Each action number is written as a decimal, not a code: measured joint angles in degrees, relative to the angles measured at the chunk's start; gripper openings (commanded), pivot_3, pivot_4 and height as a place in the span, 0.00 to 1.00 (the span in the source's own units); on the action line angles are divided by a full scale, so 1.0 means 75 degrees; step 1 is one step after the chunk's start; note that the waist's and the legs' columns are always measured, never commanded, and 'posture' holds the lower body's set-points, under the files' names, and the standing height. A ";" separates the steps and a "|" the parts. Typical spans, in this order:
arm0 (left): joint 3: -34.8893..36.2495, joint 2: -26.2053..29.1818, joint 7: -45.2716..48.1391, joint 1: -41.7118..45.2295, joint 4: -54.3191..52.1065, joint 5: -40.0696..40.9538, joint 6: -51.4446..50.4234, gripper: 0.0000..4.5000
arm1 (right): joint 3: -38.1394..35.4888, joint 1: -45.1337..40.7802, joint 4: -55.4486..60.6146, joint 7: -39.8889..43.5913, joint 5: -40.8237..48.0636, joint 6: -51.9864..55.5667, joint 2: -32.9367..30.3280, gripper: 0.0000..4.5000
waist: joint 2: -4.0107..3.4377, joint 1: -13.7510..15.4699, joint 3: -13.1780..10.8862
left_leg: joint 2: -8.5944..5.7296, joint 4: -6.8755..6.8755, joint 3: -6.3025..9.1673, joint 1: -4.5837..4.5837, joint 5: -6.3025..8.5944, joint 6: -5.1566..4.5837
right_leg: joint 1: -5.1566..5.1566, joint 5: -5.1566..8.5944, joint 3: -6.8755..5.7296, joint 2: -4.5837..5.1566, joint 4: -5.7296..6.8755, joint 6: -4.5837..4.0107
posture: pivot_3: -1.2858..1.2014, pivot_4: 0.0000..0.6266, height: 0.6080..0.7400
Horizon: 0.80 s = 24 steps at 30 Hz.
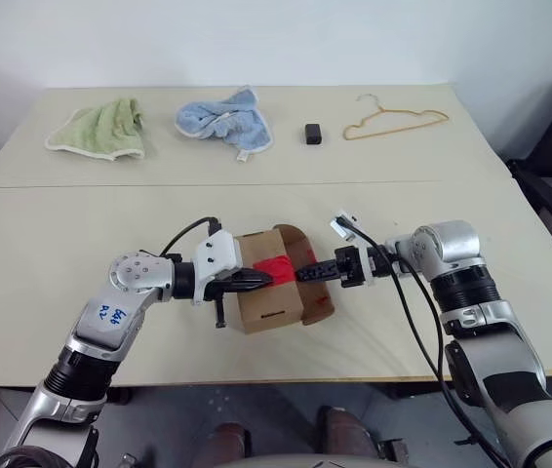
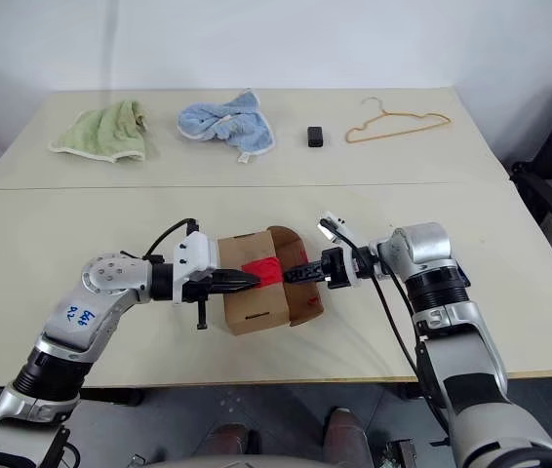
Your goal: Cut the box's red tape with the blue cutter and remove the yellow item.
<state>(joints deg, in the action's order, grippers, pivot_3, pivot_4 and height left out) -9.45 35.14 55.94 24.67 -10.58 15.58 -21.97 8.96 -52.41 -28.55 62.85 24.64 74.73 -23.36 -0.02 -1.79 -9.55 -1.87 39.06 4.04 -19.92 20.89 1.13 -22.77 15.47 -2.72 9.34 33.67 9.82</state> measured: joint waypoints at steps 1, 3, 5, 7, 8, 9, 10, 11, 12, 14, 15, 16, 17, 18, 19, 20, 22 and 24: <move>0.0003 0.0006 -0.0002 -0.0013 0.0000 0.0000 -0.0001 0.00 | 0.0017 -0.0011 -0.0086 0.0024 0.0000 -0.0097 0.0020 0.72 | 0.0001 -0.0005 0.0001 | 0.0002 -0.0004 -0.0002 0.0014 0.0000 0.0000 | 0.0012 0.0000 0.0002 0.0000 -0.0001 0.0000 | 0.52 0.24 1.00; 0.0034 0.0037 -0.0015 -0.0068 0.0001 -0.0002 -0.0013 0.00 | 0.0139 -0.0113 -0.0391 0.0083 -0.0025 -0.0370 0.0146 0.72 | 0.0001 -0.0023 0.0001 | 0.0009 -0.0015 -0.0006 0.0064 0.0002 0.0001 | 0.0042 0.0001 0.0008 -0.0001 -0.0001 -0.0001 | 0.52 0.24 1.00; 0.0052 0.0087 -0.0018 -0.0086 0.0003 -0.0006 -0.0044 0.00 | 0.0304 -0.0224 -0.0658 0.0175 -0.0104 -0.0694 0.0231 0.72 | 0.0004 -0.0039 0.0004 | 0.0017 -0.0019 -0.0008 0.0099 0.0004 0.0002 | 0.0056 0.0003 0.0012 -0.0003 0.0001 -0.0003 | 0.52 0.24 1.00; 0.0065 0.0107 -0.0029 -0.0109 0.0002 -0.0005 -0.0066 0.00 | 0.0478 -0.0294 -0.0817 0.0276 -0.0185 -0.0970 0.0272 0.62 | 0.0004 -0.0056 0.0009 | 0.0025 -0.0016 -0.0009 0.0107 0.0002 0.0005 | 0.0052 0.0003 0.0018 -0.0009 0.0003 -0.0004 | 0.52 0.24 1.00; 0.0068 0.0112 -0.0038 -0.0113 0.0001 -0.0005 -0.0073 0.00 | 0.0560 -0.0320 -0.0869 0.0279 -0.0267 -0.1078 0.0287 0.57 | 0.0002 -0.0059 0.0012 | 0.0029 -0.0015 -0.0009 0.0110 0.0001 0.0007 | 0.0051 0.0005 0.0019 -0.0012 0.0010 -0.0008 | 0.52 0.24 1.00; 0.0071 0.0118 -0.0047 -0.0121 -0.0001 -0.0005 -0.0075 0.00 | 0.0614 -0.0337 -0.0937 0.0280 -0.0349 -0.1177 0.0306 0.50 | 0.0002 -0.0057 0.0015 | 0.0033 -0.0015 -0.0008 0.0110 0.0000 0.0010 | 0.0047 0.0007 0.0021 -0.0015 0.0015 -0.0012 | 0.52 0.24 1.00; 0.0077 0.0122 -0.0049 -0.0134 -0.0007 -0.0004 -0.0076 0.00 | 0.0643 -0.0364 -0.1003 0.0280 -0.0428 -0.1274 0.0328 0.41 | -0.0001 -0.0055 0.0018 | 0.0038 -0.0015 -0.0008 0.0110 0.0000 0.0015 | 0.0043 0.0010 0.0022 -0.0019 0.0019 -0.0017 | 0.52 0.24 1.00; 0.0083 0.0123 -0.0049 -0.0151 -0.0024 0.0000 -0.0074 0.00 | 0.0653 -0.0368 -0.1039 0.0274 -0.0501 -0.1332 0.0342 0.33 | -0.0006 -0.0049 0.0021 | 0.0047 -0.0016 -0.0007 0.0107 0.0002 0.0021 | 0.0040 0.0012 0.0023 -0.0028 0.0025 -0.0021 | 0.52 0.24 1.00; 0.0091 0.0123 -0.0049 -0.0168 -0.0037 0.0003 -0.0071 0.00 | 0.0655 -0.0375 -0.1075 0.0260 -0.0562 -0.1359 0.0354 0.25 | -0.0011 -0.0046 0.0024 | 0.0054 -0.0017 -0.0007 0.0104 0.0004 0.0024 | 0.0039 0.0011 0.0025 -0.0036 0.0028 -0.0021 | 0.52 0.24 1.00; 0.0116 0.0128 -0.0045 -0.0193 -0.0050 0.0005 -0.0070 0.00 | 0.0725 -0.0402 -0.1083 0.0246 -0.0616 -0.1358 0.0383 0.10 | -0.0023 -0.0040 0.0033 | 0.0076 -0.0017 -0.0007 0.0101 0.0014 0.0038 | 0.0038 0.0013 0.0033 -0.0066 0.0027 -0.0025 | 0.52 0.24 1.00; 0.0125 0.0129 -0.0050 -0.0194 -0.0049 0.0003 -0.0074 0.00 | 0.0825 -0.0439 -0.1079 0.0227 -0.0695 -0.1268 0.0459 0.03 | -0.0011 -0.0049 0.0052 | 0.0094 -0.0016 -0.0008 0.0103 0.0019 0.0047 | 0.0038 0.0015 0.0038 -0.0085 0.0024 -0.0031 | 0.52 0.24 1.00; 0.0119 0.0128 -0.0053 -0.0198 -0.0044 0.0001 -0.0079 0.00 | 0.0840 -0.0460 -0.1075 0.0212 -0.0717 -0.1227 0.0503 0.00 | 0.0011 -0.0051 0.0070 | 0.0104 -0.0016 -0.0007 0.0104 0.0020 0.0052 | 0.0038 0.0016 0.0037 -0.0095 0.0024 -0.0035 | 0.52 0.24 1.00; 0.0113 0.0126 -0.0060 -0.0200 -0.0038 -0.0002 -0.0073 0.00 | 0.0772 -0.0464 -0.1073 0.0093 -0.0722 -0.1129 0.0540 0.00 | 0.0031 -0.0046 0.0086 | 0.0109 -0.0016 -0.0006 0.0104 0.0019 0.0054 | 0.0039 0.0015 0.0037 -0.0100 0.0024 -0.0040 | 0.52 0.24 1.00; 0.0100 0.0126 -0.0067 -0.0201 -0.0035 -0.0004 -0.0069 0.00 | 0.0710 -0.0469 -0.1069 -0.0024 -0.0729 -0.1101 0.0556 0.00 | 0.0040 -0.0030 0.0093 | 0.0110 -0.0015 -0.0006 0.0104 0.0019 0.0055 | 0.0039 0.0013 0.0037 -0.0100 0.0023 -0.0044 | 0.52 0.24 1.00; 0.0085 0.0126 -0.0087 -0.0203 -0.0030 -0.0006 -0.0065 0.00 | 0.0595 -0.0473 -0.1063 -0.0132 -0.0729 -0.1029 0.0561 0.00 | 0.0043 -0.0005 0.0097 | 0.0110 -0.0013 -0.0005 0.0104 0.0020 0.0055 | 0.0039 0.0013 0.0037 -0.0099 0.0018 -0.0048 | 0.52 0.24 1.00; 0.0079 0.0126 -0.0113 -0.0202 -0.0025 -0.0009 -0.0055 0.00 | 0.0497 -0.0464 -0.1022 -0.0241 -0.0727 -0.0933 0.0542 0.00 | 0.0044 0.0010 0.0099 | 0.0110 -0.0012 -0.0005 0.0104 0.0020 0.0055 | 0.0038 0.0014 0.0037 -0.0099 0.0014 -0.0051 | 0.52 0.24 1.00; 0.0074 0.0125 -0.0162 -0.0193 -0.0011 -0.0010 -0.0017 0.00 | 0.0373 -0.0421 -0.0873 -0.0378 -0.0686 -0.0721 0.0507 0.00 | 0.0041 0.0024 0.0097 | 0.0110 -0.0014 -0.0003 0.0100 0.0021 0.0055 | 0.0035 0.0014 0.0037 -0.0099 0.0013 -0.0053 | 0.52 0.24 1.00; 0.0069 0.0121 -0.0251 -0.0133 0.0044 -0.0030 0.0008 0.00 | 0.0203 -0.0314 -0.0509 -0.0511 -0.0555 -0.0368 0.0341 0.00 | 0.0026 0.0053 0.0087 | 0.0108 -0.0016 0.0000 0.0085 0.0022 0.0053 | 0.0027 0.0014 0.0036 -0.0098 0.0015 -0.0053 | 0.52 0.24 1.00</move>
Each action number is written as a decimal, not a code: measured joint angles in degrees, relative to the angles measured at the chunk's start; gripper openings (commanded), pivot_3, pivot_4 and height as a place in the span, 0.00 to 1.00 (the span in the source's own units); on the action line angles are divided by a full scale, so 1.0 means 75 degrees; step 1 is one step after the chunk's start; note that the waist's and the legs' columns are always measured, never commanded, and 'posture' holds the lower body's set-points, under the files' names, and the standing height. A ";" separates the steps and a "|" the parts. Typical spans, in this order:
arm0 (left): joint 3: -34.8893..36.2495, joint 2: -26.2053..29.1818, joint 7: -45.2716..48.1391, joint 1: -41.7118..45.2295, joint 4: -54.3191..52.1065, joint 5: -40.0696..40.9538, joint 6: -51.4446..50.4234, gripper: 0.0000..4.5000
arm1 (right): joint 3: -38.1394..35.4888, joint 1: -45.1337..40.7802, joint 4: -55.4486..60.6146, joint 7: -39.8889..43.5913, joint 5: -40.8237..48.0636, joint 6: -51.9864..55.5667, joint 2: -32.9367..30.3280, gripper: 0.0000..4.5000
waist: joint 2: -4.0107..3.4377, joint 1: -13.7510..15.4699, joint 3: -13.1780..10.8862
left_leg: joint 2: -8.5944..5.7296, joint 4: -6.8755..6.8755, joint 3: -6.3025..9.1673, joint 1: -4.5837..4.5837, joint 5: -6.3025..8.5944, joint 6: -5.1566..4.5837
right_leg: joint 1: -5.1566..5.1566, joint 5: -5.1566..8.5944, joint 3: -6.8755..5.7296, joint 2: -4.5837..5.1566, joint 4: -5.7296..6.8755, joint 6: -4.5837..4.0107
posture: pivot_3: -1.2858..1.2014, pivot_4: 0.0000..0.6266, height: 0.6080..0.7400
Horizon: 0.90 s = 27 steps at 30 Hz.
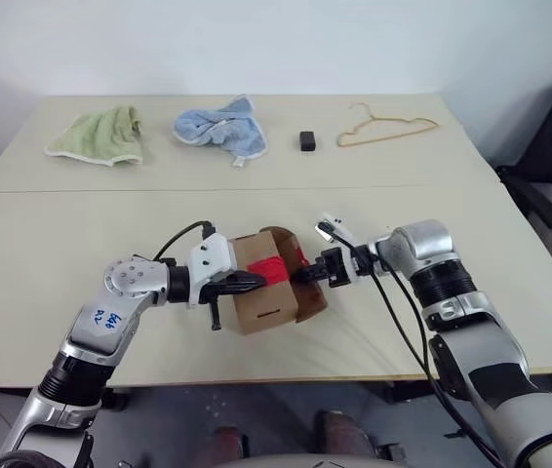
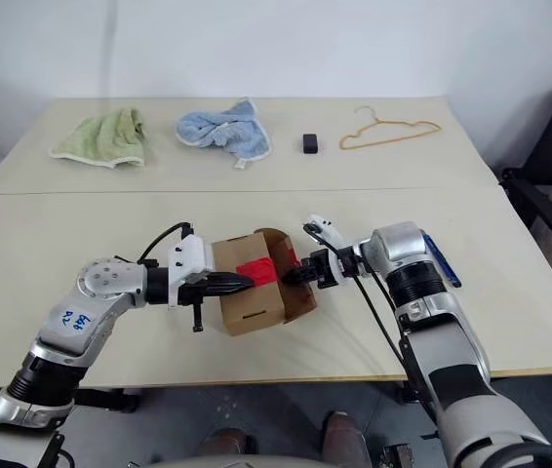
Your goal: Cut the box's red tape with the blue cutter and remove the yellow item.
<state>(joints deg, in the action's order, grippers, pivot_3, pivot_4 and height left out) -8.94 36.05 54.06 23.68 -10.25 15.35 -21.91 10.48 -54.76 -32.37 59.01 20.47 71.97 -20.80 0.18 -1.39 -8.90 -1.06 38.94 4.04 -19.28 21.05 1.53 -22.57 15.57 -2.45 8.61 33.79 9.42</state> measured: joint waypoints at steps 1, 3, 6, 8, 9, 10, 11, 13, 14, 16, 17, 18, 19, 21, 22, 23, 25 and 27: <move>0.0005 0.0000 -0.0051 0.0021 0.0020 -0.0012 0.0003 0.00 | -0.0051 0.0016 0.0100 -0.0055 0.0060 0.0166 -0.0069 0.00 | -0.0016 0.0035 -0.0010 | -0.0004 -0.0001 0.0002 -0.0005 0.0002 -0.0004 | -0.0001 0.0000 -0.0001 0.0003 -0.0002 0.0000 | 0.52 0.24 1.00; 0.0003 -0.0003 -0.0135 0.0092 0.0062 -0.0029 -0.0002 0.00 | -0.0194 0.0043 0.0261 -0.0147 0.0200 0.0525 -0.0225 0.00 | -0.0050 0.0121 -0.0030 | -0.0011 -0.0001 0.0001 -0.0023 0.0007 -0.0011 | -0.0012 0.0000 -0.0001 0.0008 -0.0009 0.0000 | 0.52 0.24 1.00; -0.0042 -0.0243 -0.0222 0.0245 0.0186 -0.0029 0.0023 0.00 | -0.0362 0.0052 0.0526 -0.0341 0.0408 0.1098 -0.0592 0.00 | -0.0097 0.0282 -0.0056 | -0.0031 0.0009 -0.0004 -0.0086 0.0011 -0.0021 | -0.0060 -0.0001 -0.0012 0.0019 -0.0015 -0.0001 | 0.52 0.24 1.00; -0.0147 -0.0493 -0.0291 0.0380 0.0254 -0.0032 0.0071 0.00 | -0.0469 0.0055 0.0766 -0.0457 0.0525 0.1427 -0.0851 0.00 | -0.0099 0.0355 -0.0055 | -0.0035 0.0025 -0.0014 -0.0154 0.0010 -0.0021 | -0.0128 -0.0008 -0.0017 0.0020 -0.0007 -0.0008 | 0.52 0.24 1.00; -0.0215 -0.0635 -0.0347 0.0412 0.0285 -0.0041 0.0104 0.00 | -0.0491 0.0061 0.0924 -0.0525 0.0577 0.1604 -0.1005 0.00 | -0.0101 0.0372 -0.0057 | -0.0038 0.0025 -0.0031 -0.0161 0.0010 -0.0021 | -0.0134 -0.0009 -0.0026 0.0020 -0.0007 -0.0008 | 0.52 0.24 1.00; -0.0265 -0.0754 -0.0387 0.0443 0.0315 -0.0059 0.0126 0.00 | -0.0512 0.0064 0.1086 -0.0570 0.0614 0.1760 -0.1142 0.00 | -0.0101 0.0379 -0.0057 | -0.0037 0.0023 -0.0031 -0.0166 0.0010 -0.0021 | -0.0134 -0.0009 -0.0034 0.0020 -0.0011 -0.0009 | 0.52 0.24 1.00; -0.0358 -0.0955 -0.0440 0.0539 0.0427 -0.0098 0.0166 0.00 | -0.0525 0.0079 0.1354 -0.0651 0.0707 0.2003 -0.1385 0.00 | -0.0105 0.0398 -0.0059 | -0.0039 0.0023 -0.0030 -0.0175 0.0010 -0.0022 | -0.0134 -0.0009 -0.0041 0.0020 -0.0019 -0.0008 | 0.52 0.24 1.00; -0.0490 -0.1231 -0.0530 0.0668 0.0591 -0.0162 0.0222 0.00 | -0.0569 0.0077 0.1747 -0.0774 0.0810 0.2343 -0.1727 0.00 | -0.0102 0.0385 -0.0060 | -0.0039 0.0024 -0.0032 -0.0179 0.0011 -0.0023 | -0.0129 -0.0009 -0.0045 0.0020 -0.0032 -0.0007 | 0.52 0.24 1.00; -0.0539 -0.1337 -0.0563 0.0708 0.0648 -0.0195 0.0258 0.00 | -0.0575 0.0087 0.1904 -0.0835 0.0886 0.2470 -0.1877 0.00 | -0.0102 0.0374 -0.0060 | -0.0039 0.0023 -0.0034 -0.0179 0.0011 -0.0023 | -0.0129 -0.0011 -0.0045 0.0020 -0.0033 -0.0004 | 0.52 0.24 1.00; -0.0646 -0.1568 -0.0621 0.0798 0.0832 -0.0227 0.0351 0.00 | -0.0577 0.0102 0.2102 -0.0930 0.1065 0.2645 -0.2184 0.00 | -0.0102 0.0366 -0.0060 | -0.0035 0.0024 -0.0037 -0.0178 0.0010 -0.0023 | -0.0128 -0.0011 -0.0045 0.0018 -0.0035 -0.0002 | 0.52 0.24 1.00; -0.0704 -0.1699 -0.0650 0.0861 0.0921 -0.0270 0.0392 0.00 | -0.0562 0.0111 0.2200 -0.0973 0.1194 0.2695 -0.2375 0.00 | -0.0102 0.0378 -0.0061 | -0.0035 0.0025 -0.0038 -0.0178 0.0009 -0.0024 | -0.0127 -0.0013 -0.0045 0.0018 -0.0035 0.0001 | 0.52 0.24 1.00; -0.0773 -0.1806 -0.0691 0.0906 0.1007 -0.0294 0.0447 0.00 | -0.0551 0.0112 0.2260 -0.0995 0.1299 0.2705 -0.2557 0.00 | -0.0101 0.0378 -0.0061 | -0.0035 0.0026 -0.0038 -0.0177 0.0009 -0.0025 | -0.0125 -0.0014 -0.0045 0.0018 -0.0036 0.0002 | 0.52 0.24 1.00; -0.0815 -0.1946 -0.0723 0.0963 0.1150 -0.0307 0.0511 0.00 | -0.0533 0.0111 0.2315 -0.1014 0.1418 0.2708 -0.2755 0.00 | -0.0100 0.0382 -0.0062 | -0.0035 0.0029 -0.0039 -0.0178 0.0008 -0.0026 | -0.0123 -0.0015 -0.0046 0.0018 -0.0038 0.0005 | 0.52 0.24 1.00; -0.0916 -0.2266 -0.0807 0.1083 0.1439 -0.0380 0.0654 0.00 | -0.0440 0.0069 0.2449 -0.1100 0.1662 0.2709 -0.3183 0.00 | -0.0098 0.0393 -0.0064 | -0.0037 0.0032 -0.0040 -0.0180 0.0007 -0.0028 | -0.0121 -0.0018 -0.0045 0.0019 -0.0044 0.0011 | 0.52 0.24 1.00; -0.0980 -0.2415 -0.0855 0.1156 0.1560 -0.0438 0.0724 0.00 | -0.0318 -0.0005 0.2524 -0.1158 0.1790 0.2709 -0.3409 0.00 | -0.0093 0.0386 -0.0067 | -0.0037 0.0032 -0.0042 -0.0181 0.0007 -0.0028 | -0.0121 -0.0019 -0.0044 0.0019 -0.0046 0.0012 | 0.52 0.24 1.00; -0.1042 -0.2534 -0.0885 0.1235 0.1679 -0.0493 0.0794 0.00 | -0.0217 -0.0090 0.2566 -0.1218 0.1920 0.2709 -0.3614 0.00 | -0.0092 0.0380 -0.0067 | -0.0036 0.0032 -0.0043 -0.0180 0.0007 -0.0028 | -0.0122 -0.0019 -0.0044 0.0019 -0.0047 0.0013 | 0.52 0.24 1.00; -0.1115 -0.2652 -0.0927 0.1271 0.1777 -0.0560 0.0916 0.00 | -0.0080 -0.0232 0.2716 -0.1334 0.2148 0.2709 -0.3917 0.00 | -0.0091 0.0370 -0.0068 | -0.0033 0.0029 -0.0044 -0.0181 0.0007 -0.0028 | -0.0124 -0.0019 -0.0044 0.0017 -0.0048 0.0013 | 0.52 0.24 1.00; -0.1188 -0.2697 -0.0939 0.1274 0.1823 -0.0652 0.1048 0.00 | 0.0137 -0.0423 0.2863 -0.1476 0.2454 0.2709 -0.4198 0.00 | -0.0092 0.0370 -0.0070 | -0.0031 0.0028 -0.0046 -0.0181 0.0007 -0.0028 | -0.0125 -0.0019 -0.0044 0.0017 -0.0049 0.0013 | 0.52 0.24 1.00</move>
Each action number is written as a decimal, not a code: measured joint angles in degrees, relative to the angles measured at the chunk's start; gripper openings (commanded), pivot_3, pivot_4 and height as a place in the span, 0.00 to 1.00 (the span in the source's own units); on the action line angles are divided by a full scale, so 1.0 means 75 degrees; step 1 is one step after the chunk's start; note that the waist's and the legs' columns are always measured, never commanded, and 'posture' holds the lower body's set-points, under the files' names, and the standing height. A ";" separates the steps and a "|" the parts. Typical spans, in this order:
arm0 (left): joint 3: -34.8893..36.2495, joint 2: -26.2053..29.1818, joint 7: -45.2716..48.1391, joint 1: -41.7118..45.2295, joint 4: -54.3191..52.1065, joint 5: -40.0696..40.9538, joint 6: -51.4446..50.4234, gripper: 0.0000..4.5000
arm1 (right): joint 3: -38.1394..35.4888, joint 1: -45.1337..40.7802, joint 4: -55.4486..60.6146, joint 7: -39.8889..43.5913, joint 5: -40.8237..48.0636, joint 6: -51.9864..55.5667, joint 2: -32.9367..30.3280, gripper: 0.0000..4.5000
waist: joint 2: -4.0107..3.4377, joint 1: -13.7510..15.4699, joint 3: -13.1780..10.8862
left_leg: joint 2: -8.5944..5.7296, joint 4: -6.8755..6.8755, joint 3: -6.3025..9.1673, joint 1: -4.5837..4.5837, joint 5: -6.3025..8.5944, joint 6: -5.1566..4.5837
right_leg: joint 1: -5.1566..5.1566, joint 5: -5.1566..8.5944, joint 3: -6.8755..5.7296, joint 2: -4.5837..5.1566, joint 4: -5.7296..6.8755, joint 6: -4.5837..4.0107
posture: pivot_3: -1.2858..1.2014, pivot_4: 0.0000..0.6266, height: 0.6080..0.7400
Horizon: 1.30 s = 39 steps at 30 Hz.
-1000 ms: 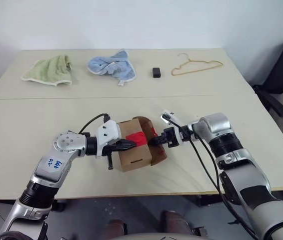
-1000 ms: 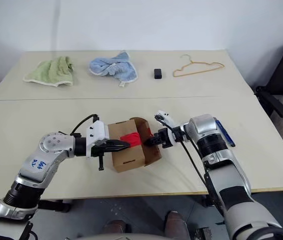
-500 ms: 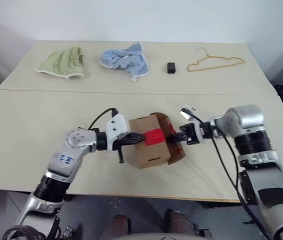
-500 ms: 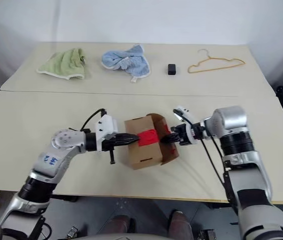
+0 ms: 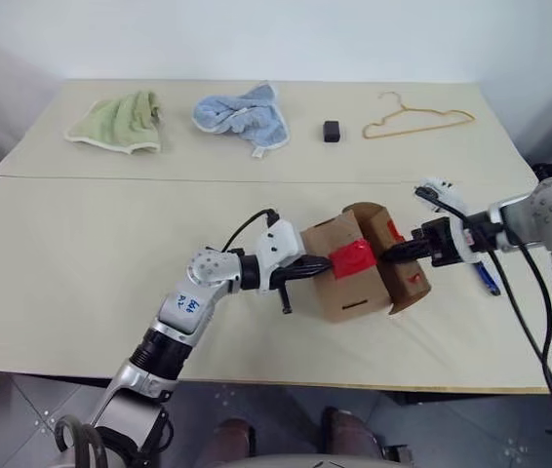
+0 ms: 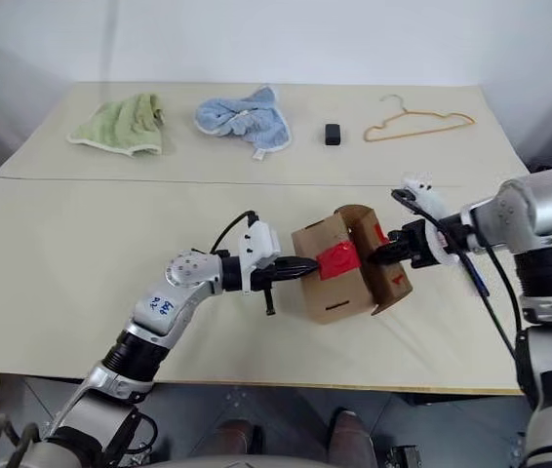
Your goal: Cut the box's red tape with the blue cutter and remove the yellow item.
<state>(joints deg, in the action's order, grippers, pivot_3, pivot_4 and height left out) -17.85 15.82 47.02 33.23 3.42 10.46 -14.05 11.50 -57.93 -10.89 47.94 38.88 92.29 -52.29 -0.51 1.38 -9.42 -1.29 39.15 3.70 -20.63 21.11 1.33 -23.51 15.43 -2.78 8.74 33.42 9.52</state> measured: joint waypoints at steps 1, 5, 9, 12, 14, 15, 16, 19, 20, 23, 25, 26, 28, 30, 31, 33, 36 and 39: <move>-0.0029 -0.0030 -0.0009 0.0002 0.0011 -0.0072 0.0071 0.00 | 0.0159 -0.0096 0.0063 -0.0072 0.0170 0.0000 -0.0169 0.00 | 0.0000 0.0000 0.0000 | 0.0000 0.0001 -0.0001 0.0000 0.0000 0.0000 | 0.0000 0.0000 0.0001 0.0000 -0.0001 0.0000 | 0.52 0.24 1.00; -0.0079 -0.0229 -0.0084 -0.0008 0.0141 -0.0188 0.0227 0.00 | 0.0816 -0.0555 0.0371 -0.0426 0.0778 0.0000 -0.0622 0.00 | 0.0006 0.0041 -0.0004 | 0.0000 0.0005 0.0000 -0.0004 0.0000 -0.0001 | 0.0002 -0.0001 0.0000 0.0001 -0.0005 0.0001 | 0.52 0.24 1.00; -0.0105 -0.0471 -0.0236 -0.0050 0.0249 -0.0278 0.0316 0.00 | 0.1450 -0.1126 0.0544 -0.0745 0.1377 0.0000 -0.1049 0.00 | 0.0011 0.0051 -0.0007 | -0.0002 0.0006 0.0003 -0.0017 0.0002 -0.0004 | -0.0006 -0.0001 -0.0002 0.0001 -0.0013 0.0002 | 0.52 0.24 1.00; -0.0108 -0.0556 -0.0363 -0.0139 0.0289 -0.0395 0.0377 0.00 | 0.1797 -0.1543 0.0623 -0.1010 0.2013 0.0000 -0.1355 0.00 | 0.0011 0.0049 -0.0008 | -0.0002 0.0006 0.0007 -0.0038 0.0003 -0.0005 | -0.0021 -0.0001 -0.0007 0.0001 -0.0015 0.0002 | 0.52 0.24 1.00; -0.0102 -0.0561 -0.0439 -0.0282 0.0299 -0.0448 0.0353 0.00 | 0.2011 -0.1823 0.0828 -0.1254 0.2524 -0.0001 -0.1506 0.00 | 0.0011 0.0040 -0.0008 | -0.0001 0.0007 0.0008 -0.0047 0.0003 -0.0005 | -0.0030 -0.0002 -0.0009 0.0001 -0.0015 0.0002 | 0.52 0.24 1.00; -0.0107 -0.0558 -0.0458 -0.0338 0.0321 -0.0491 0.0311 0.00 | 0.2052 -0.1906 0.0892 -0.1387 0.2779 -0.0001 -0.1547 0.00 | 0.0012 0.0044 -0.0008 | -0.0001 0.0007 0.0011 -0.0052 0.0003 -0.0005 | -0.0031 -0.0002 -0.0014 0.0001 -0.0015 0.0002 | 0.52 0.24 1.00; -0.0118 -0.0558 -0.0472 -0.0385 0.0338 -0.0522 0.0260 0.00 | 0.2116 -0.1978 0.0959 -0.1535 0.2989 -0.0001 -0.1569 0.00 | 0.0012 0.0046 -0.0009 | -0.0001 0.0009 0.0011 -0.0056 0.0003 -0.0005 | -0.0033 -0.0002 -0.0014 0.0001 -0.0016 0.0002 | 0.52 0.24 1.00; -0.0119 -0.0560 -0.0513 -0.0517 0.0358 -0.0545 0.0138 0.00 | 0.2300 -0.2120 0.1151 -0.2188 0.3680 -0.0016 -0.1658 0.00 | 0.0015 0.0054 -0.0011 | -0.0001 0.0010 0.0012 -0.0060 0.0003 -0.0005 | -0.0034 -0.0002 -0.0016 0.0001 -0.0017 0.0002 | 0.52 0.24 1.00; -0.0115 -0.0569 -0.0529 -0.0523 0.0359 -0.0545 0.0122 0.00 | 0.2318 -0.2147 0.1169 -0.2408 0.3857 -0.0012 -0.1665 0.00 | 0.0018 0.0054 -0.0012 | -0.0001 0.0010 0.0012 -0.0061 0.0003 -0.0006 | -0.0034 -0.0002 -0.0016 0.0001 -0.0017 0.0002 | 0.52 0.24 1.00; -0.0095 -0.0622 -0.0599 -0.0524 0.0358 -0.0545 0.0116 0.00 | 0.2348 -0.2193 0.1231 -0.3179 0.4451 -0.0007 -0.1714 0.00 | 0.0022 0.0052 -0.0015 | -0.0001 0.0010 0.0012 -0.0061 0.0003 -0.0006 | -0.0034 -0.0002 -0.0017 0.0001 -0.0017 0.0002 | 0.52 0.24 1.00; -0.0092 -0.0636 -0.0647 -0.0525 0.0358 -0.0545 0.0099 0.00 | 0.2400 -0.2244 0.1307 -0.3662 0.4889 -0.0012 -0.1760 0.00 | 0.0023 0.0045 -0.0015 | 0.0000 0.0010 0.0012 -0.0060 0.0003 -0.0006 | -0.0035 -0.0002 -0.0017 0.0001 -0.0017 0.0002 | 0.52 0.24 1.00; -0.0091 -0.0642 -0.0668 -0.0532 0.0357 -0.0545 0.0086 0.00 | 0.2430 -0.2275 0.1366 -0.3906 0.5148 -0.0013 -0.1783 0.00 | 0.0023 0.0043 -0.0015 | 0.0000 0.0010 0.0012 -0.0061 0.0003 -0.0006 | -0.0036 -0.0002 -0.0017 0.0001 -0.0017 0.0002 | 0.52 0.24 1.00; -0.0084 -0.0644 -0.0699 -0.0578 0.0357 -0.0543 0.0008 0.00 | 0.2456 -0.2298 0.1472 -0.4501 0.5947 -0.0019 -0.1792 0.00 | 0.0023 0.0036 -0.0015 | 0.0000 0.0010 0.0012 -0.0061 0.0003 -0.0006 | -0.0036 -0.0002 -0.0017 0.0001 -0.0017 0.0002 | 0.52 0.24 1.00; -0.0056 -0.0637 -0.0745 -0.0620 0.0356 -0.0542 -0.0055 0.00 | 0.2456 -0.2298 0.1489 -0.5135 0.6656 -0.0021 -0.1792 0.00 | 0.0026 0.0039 -0.0017 | 0.0000 0.0010 0.0012 -0.0061 0.0003 -0.0006 | -0.0036 -0.0002 -0.0019 0.0001 -0.0017 0.0001 | 0.52 0.24 1.00; -0.0034 -0.0626 -0.0748 -0.0621 0.0351 -0.0542 -0.0092 0.00 | 0.2437 -0.2277 0.1489 -0.5369 0.6887 -0.0021 -0.1791 0.00 | 0.0029 0.0039 -0.0019 | 0.0000 0.0010 0.0012 -0.0062 0.0003 -0.0006 | -0.0036 -0.0002 -0.0019 0.0001 -0.0017 0.0002 | 0.52 0.24 1.00; 0.0002 -0.0564 -0.0745 -0.0627 0.0271 -0.0540 -0.0240 0.00 | 0.2297 -0.2104 0.1489 -0.5938 0.7370 -0.0033 -0.1779 0.00 | 0.0033 0.0037 -0.0021 | 0.0001 0.0010 0.0012 -0.0062 0.0003 -0.0006 | -0.0035 -0.0002 -0.0019 0.0001 -0.0016 0.0001 | 0.52 0.24 1.00; 0.0079 -0.0383 -0.0659 -0.0652 0.0094 -0.0487 -0.0552 0.00 | 0.2200 -0.1885 0.1526 -0.6771 0.8119 -0.0247 -0.1761 0.00 | 0.0034 0.0023 -0.0021 | 0.0004 0.0010 0.0011 -0.0060 0.0003 -0.0006 | -0.0035 -0.0002 -0.0020 0.0000 -0.0013 0.0001 | 0.52 0.24 1.00; 0.0268 -0.0052 -0.0347 -0.0666 -0.0390 -0.0157 -0.1094 0.00 | 0.2161 -0.1727 0.1594 -0.7421 0.8661 -0.0498 -0.1762 0.00 | 0.0038 -0.0013 -0.0024 | 0.0012 0.0010 0.0008 -0.0057 0.0002 -0.0005 | -0.0035 -0.0002 -0.0018 -0.0004 -0.0011 0.0001 | 0.52 0.24 1.00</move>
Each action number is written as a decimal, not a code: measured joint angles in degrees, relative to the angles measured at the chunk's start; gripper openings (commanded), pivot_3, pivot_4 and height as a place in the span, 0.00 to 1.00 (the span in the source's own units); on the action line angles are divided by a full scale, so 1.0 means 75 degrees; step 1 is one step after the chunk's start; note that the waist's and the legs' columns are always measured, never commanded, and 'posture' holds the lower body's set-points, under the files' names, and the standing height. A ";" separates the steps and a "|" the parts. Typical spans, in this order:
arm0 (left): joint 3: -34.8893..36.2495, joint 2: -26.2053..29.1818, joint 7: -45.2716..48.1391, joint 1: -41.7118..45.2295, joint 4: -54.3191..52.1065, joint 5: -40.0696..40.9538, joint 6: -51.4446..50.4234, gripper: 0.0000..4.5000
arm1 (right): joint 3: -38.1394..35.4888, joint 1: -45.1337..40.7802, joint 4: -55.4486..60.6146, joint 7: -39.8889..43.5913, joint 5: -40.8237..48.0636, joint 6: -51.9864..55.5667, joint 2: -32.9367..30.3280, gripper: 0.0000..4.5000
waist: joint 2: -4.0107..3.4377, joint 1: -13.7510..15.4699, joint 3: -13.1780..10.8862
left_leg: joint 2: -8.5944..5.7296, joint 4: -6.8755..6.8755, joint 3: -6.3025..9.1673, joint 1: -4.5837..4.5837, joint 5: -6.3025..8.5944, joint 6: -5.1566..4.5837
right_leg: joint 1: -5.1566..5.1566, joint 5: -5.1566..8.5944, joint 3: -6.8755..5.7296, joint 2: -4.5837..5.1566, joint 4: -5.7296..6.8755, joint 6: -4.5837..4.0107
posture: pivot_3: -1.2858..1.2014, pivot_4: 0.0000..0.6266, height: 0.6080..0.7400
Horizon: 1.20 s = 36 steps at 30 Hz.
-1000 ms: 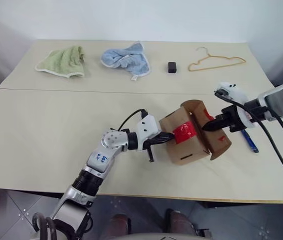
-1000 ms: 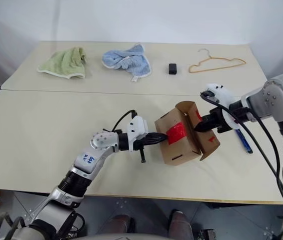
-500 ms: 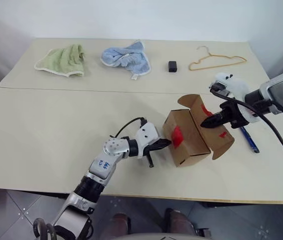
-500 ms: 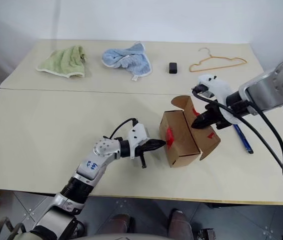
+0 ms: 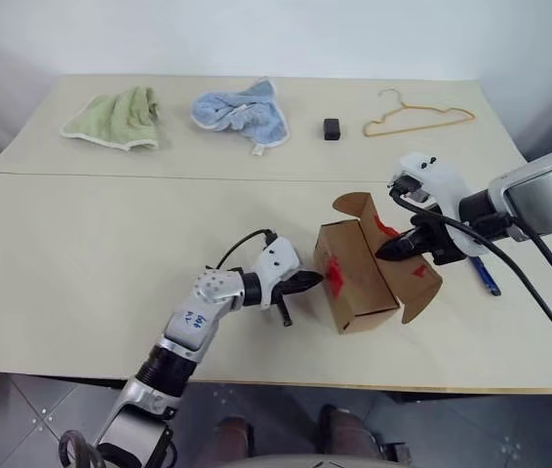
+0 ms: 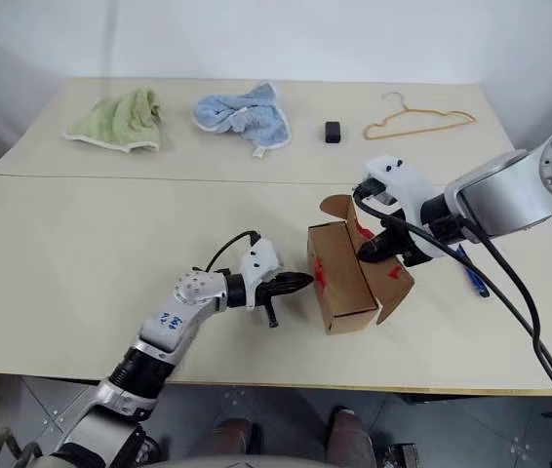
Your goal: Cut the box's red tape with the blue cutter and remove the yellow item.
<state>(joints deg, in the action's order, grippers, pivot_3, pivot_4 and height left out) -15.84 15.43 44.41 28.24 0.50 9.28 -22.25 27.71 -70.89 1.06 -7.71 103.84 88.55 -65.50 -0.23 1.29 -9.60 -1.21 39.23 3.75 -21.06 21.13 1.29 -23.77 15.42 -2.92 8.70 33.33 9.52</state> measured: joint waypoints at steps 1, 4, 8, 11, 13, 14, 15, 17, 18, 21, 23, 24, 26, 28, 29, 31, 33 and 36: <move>0.0067 0.0109 0.0132 0.0010 -0.0180 0.0191 -0.0222 0.00 | 0.0008 0.0013 0.0029 -0.0163 0.0131 -0.0047 0.0000 0.00 | 0.0002 -0.0003 -0.0001 | 0.0004 0.0000 0.0000 -0.0001 -0.0001 0.0002 | -0.0001 0.0000 -0.0001 -0.0004 0.0000 0.0000 | 0.52 0.24 1.00; 0.0475 0.0706 0.0850 0.0270 -0.1068 0.1162 -0.1331 0.00 | 0.0056 0.0042 0.0111 -0.0728 0.0521 -0.0185 -0.0003 0.00 | 0.0009 0.0001 -0.0005 | 0.0008 0.0004 0.0002 0.0000 -0.0003 0.0005 | 0.0000 0.0000 -0.0001 -0.0006 0.0004 -0.0001 | 0.52 0.24 1.00; 0.0961 0.0935 0.1165 0.1135 -0.1703 0.2019 -0.2085 0.00 | 0.0112 0.0068 0.0140 -0.1191 0.0841 -0.0323 0.0002 0.00 | 0.0014 0.0010 -0.0008 | 0.0006 0.0018 0.0002 0.0001 -0.0002 0.0004 | 0.0008 -0.0001 0.0000 -0.0006 0.0009 -0.0003 | 0.52 0.24 1.00; 0.1044 0.0417 0.0876 0.1404 -0.1598 0.2151 -0.2085 0.00 | 0.0121 0.0091 0.0148 -0.1431 0.0991 -0.0437 0.0079 0.00 | 0.0016 -0.0005 -0.0008 | 0.0006 0.0021 0.0002 0.0004 -0.0002 0.0003 | 0.0009 -0.0001 0.0000 -0.0008 0.0010 -0.0002 | 0.52 0.24 1.00; 0.0699 0.0248 0.0748 0.1439 -0.1232 0.1919 -0.1851 0.00 | 0.0110 0.0122 0.0164 -0.1552 0.1041 -0.0500 0.0135 0.00 | 0.0018 -0.0029 -0.0010 | 0.0010 0.0021 -0.0001 0.0005 -0.0003 0.0005 | 0.0008 -0.0001 0.0000 -0.0012 0.0014 -0.0002 | 0.52 0.24 1.00; 0.0546 0.0160 0.0688 0.1439 -0.1069 0.1747 -0.1725 0.00 | 0.0097 0.0145 0.0164 -0.1583 0.1045 -0.0520 0.0136 0.00 | 0.0018 -0.0030 -0.0010 | 0.0010 0.0022 -0.0001 0.0009 -0.0004 0.0005 | 0.0009 -0.0001 0.0001 -0.0012 0.0019 -0.0002 | 0.52 0.24 1.00; 0.0353 0.0056 0.0619 0.1439 -0.0860 0.1559 -0.1553 0.00 | 0.0086 0.0171 0.0170 -0.1618 0.1043 -0.0552 0.0140 0.00 | 0.0019 -0.0029 -0.0010 | 0.0010 0.0025 -0.0001 0.0008 -0.0004 0.0005 | 0.0009 -0.0001 0.0001 -0.0012 0.0019 -0.0002 | 0.52 0.24 1.00; 0.0039 -0.0139 0.0487 0.1436 -0.0524 0.1232 -0.1268 0.00 | 0.0067 0.0206 0.0189 -0.1667 0.1038 -0.0592 0.0149 0.00 | 0.0020 -0.0028 -0.0010 | 0.0010 0.0039 -0.0001 0.0004 -0.0004 0.0005 | 0.0009 -0.0001 0.0003 -0.0012 0.0025 -0.0002 | 0.52 0.24 1.00; -0.0085 -0.0201 0.0428 0.1438 -0.0401 0.1086 -0.1121 0.00 | 0.0053 0.0226 0.0207 -0.1688 0.1032 -0.0604 0.0149 0.00 | 0.0020 -0.0028 -0.0011 | 0.0010 0.0043 -0.0001 0.0003 -0.0004 0.0005 | 0.0009 -0.0002 0.0003 -0.0012 0.0026 -0.0001 | 0.52 0.24 1.00; -0.0249 -0.0394 0.0267 0.1450 -0.0122 0.0738 -0.0587 0.00 | -0.0046 0.0332 0.0254 -0.1712 0.1016 -0.0628 0.0143 0.00 | 0.0020 -0.0003 -0.0011 | 0.0011 0.0057 0.0000 0.0005 -0.0004 0.0004 | 0.0014 -0.0005 0.0004 -0.0012 0.0032 -0.0003 | 0.52 0.24 1.00; -0.0364 -0.0458 0.0237 0.1459 -0.0003 0.0588 -0.0342 0.00 | -0.0135 0.0411 0.0287 -0.1702 0.0956 -0.0624 0.0133 0.00 | 0.0021 0.0015 -0.0010 | 0.0011 0.0070 0.0001 0.0003 -0.0003 0.0003 | 0.0018 -0.0011 0.0004 -0.0012 0.0032 -0.0004 | 0.52 0.24 1.00; -0.0432 -0.0452 0.0250 0.1458 -0.0002 0.0532 -0.0279 0.00 | -0.0173 0.0450 0.0310 -0.1672 0.0917 -0.0615 0.0114 0.00 | 0.0021 0.0018 -0.0010 | 0.0011 0.0073 0.0001 0.0003 -0.0003 0.0003 | 0.0020 -0.0012 0.0004 -0.0012 0.0032 -0.0004 | 0.52 0.24 1.00; -0.0495 -0.0387 0.0336 0.1456 -0.0052 0.0507 -0.0272 0.00 | -0.0317 0.0557 0.0382 -0.1463 0.0762 -0.0561 0.0031 0.00 | 0.0022 0.0024 -0.0009 | 0.0011 0.0074 0.0003 0.0003 -0.0001 0.0000 | 0.0023 -0.0014 0.0005 -0.0012 0.0031 -0.0005 | 0.52 0.24 1.00; -0.0567 -0.0179 0.0468 0.1395 -0.0301 0.0519 -0.0363 0.00 | -0.0480 0.0612 0.0340 -0.1114 0.0475 -0.0339 -0.0171 0.00 | 0.0022 0.0026 -0.0009 | 0.0011 0.0070 0.0005 0.0000 0.0000 -0.0003 | 0.0021 -0.0013 0.0004 -0.0012 0.0027 -0.0006 | 0.52 0.24 1.00; -0.0572 -0.0055 0.0539 0.1347 -0.0385 0.0527 -0.0413 0.00 | -0.0567 0.0618 0.0281 -0.0962 0.0293 -0.0196 -0.0294 0.00 | 0.0021 0.0026 -0.0009 | 0.0011 0.0068 0.0006 0.0000 0.0002 -0.0005 | 0.0021 -0.0012 0.0004 -0.0012 0.0026 -0.0008 | 0.52 0.24 1.00; -0.0535 0.0208 0.0680 0.1223 -0.0596 0.0555 -0.0471 0.00 | -0.0768 0.0678 0.0087 -0.0655 -0.0253 0.0079 -0.0493 0.00 | 0.0020 0.0027 -0.0007 | 0.0010 0.0068 0.0005 -0.0001 0.0006 -0.0012 | 0.0022 -0.0012 0.0005 -0.0010 0.0021 -0.0010 | 0.52 0.24 1.00; -0.0451 0.0328 0.0766 0.1072 -0.0641 0.0600 -0.0480 0.00 | -0.0900 0.0754 -0.0103 -0.0276 -0.0873 0.0287 -0.0511 0.00 | 0.0017 0.0028 -0.0006 | 0.0007 0.0069 0.0003 0.0000 0.0008 -0.0014 | 0.0024 -0.0013 0.0007 -0.0008 0.0019 -0.0011 | 0.52 0.24 1.00; -0.0341 0.0488 0.0818 0.0801 -0.0689 0.0616 -0.0431 0.00 | -0.1116 0.0894 -0.0179 0.0297 -0.1670 0.0484 -0.0528 0.00 | 0.0006 0.0089 0.0002 | 0.0005 0.0078 0.0007 0.0003 0.0007 -0.0014 | 0.0035 -0.0014 0.0006 -0.0008 0.0020 -0.0010 | 0.52 0.24 1.00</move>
<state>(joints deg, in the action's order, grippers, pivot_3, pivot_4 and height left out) -18.39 19.09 50.55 34.25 -4.67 13.90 -25.48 19.34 -64.18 -0.28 -5.48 91.31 92.18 -69.46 -0.19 1.95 -9.58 -1.17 39.81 3.81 -21.04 21.18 1.18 -23.51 15.31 -2.87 8.64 33.48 9.45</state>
